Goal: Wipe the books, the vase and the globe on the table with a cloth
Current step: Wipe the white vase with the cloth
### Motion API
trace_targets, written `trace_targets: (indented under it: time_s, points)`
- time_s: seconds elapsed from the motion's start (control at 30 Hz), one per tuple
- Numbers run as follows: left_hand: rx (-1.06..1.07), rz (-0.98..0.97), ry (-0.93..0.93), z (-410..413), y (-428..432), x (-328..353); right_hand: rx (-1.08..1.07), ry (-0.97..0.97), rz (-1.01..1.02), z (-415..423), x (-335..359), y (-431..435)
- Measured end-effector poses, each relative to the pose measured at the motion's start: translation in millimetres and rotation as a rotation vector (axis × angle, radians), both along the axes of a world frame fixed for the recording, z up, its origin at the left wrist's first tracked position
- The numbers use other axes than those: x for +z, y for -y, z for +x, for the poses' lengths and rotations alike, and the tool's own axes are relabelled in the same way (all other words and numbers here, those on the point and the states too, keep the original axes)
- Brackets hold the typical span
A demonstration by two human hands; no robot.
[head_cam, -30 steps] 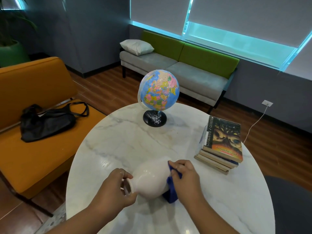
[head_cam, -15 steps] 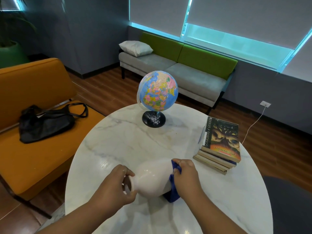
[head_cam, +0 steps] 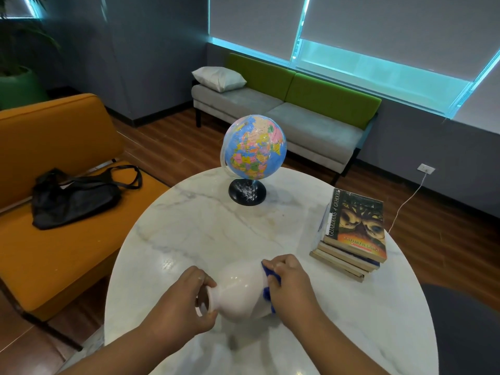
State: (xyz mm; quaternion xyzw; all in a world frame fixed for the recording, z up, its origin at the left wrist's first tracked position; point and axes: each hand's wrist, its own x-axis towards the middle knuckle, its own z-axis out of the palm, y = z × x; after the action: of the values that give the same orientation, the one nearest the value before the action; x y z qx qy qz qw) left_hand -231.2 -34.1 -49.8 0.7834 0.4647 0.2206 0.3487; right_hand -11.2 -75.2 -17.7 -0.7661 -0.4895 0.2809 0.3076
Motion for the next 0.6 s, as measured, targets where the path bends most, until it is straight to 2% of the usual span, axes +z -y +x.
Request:
trace_targets:
  time_s: [0.1,0.23,0.43,0.53,0.6]
  points:
    - [-0.009,-0.003,-0.008,-0.5,0.3,-1.0,0.018,-0.006,-0.043,8.5,3.7,-3.2]
    - [-0.033,0.022,0.009,2.4,-1.2,1.3,-0.110,0.112,-0.131,21.7,-0.8,-11.3]
    - [-0.052,0.031,-0.004,1.5,-2.8,0.5,0.023,-0.064,0.006,-9.4,2.8,8.8]
    - [-0.058,0.014,-0.003,1.8,-1.6,1.8,0.036,0.035,-0.018,5.2,-2.1,6.5]
    - [-0.058,0.009,-0.002,4.0,-1.9,5.8,-0.037,0.098,-0.055,15.1,-3.7,4.5]
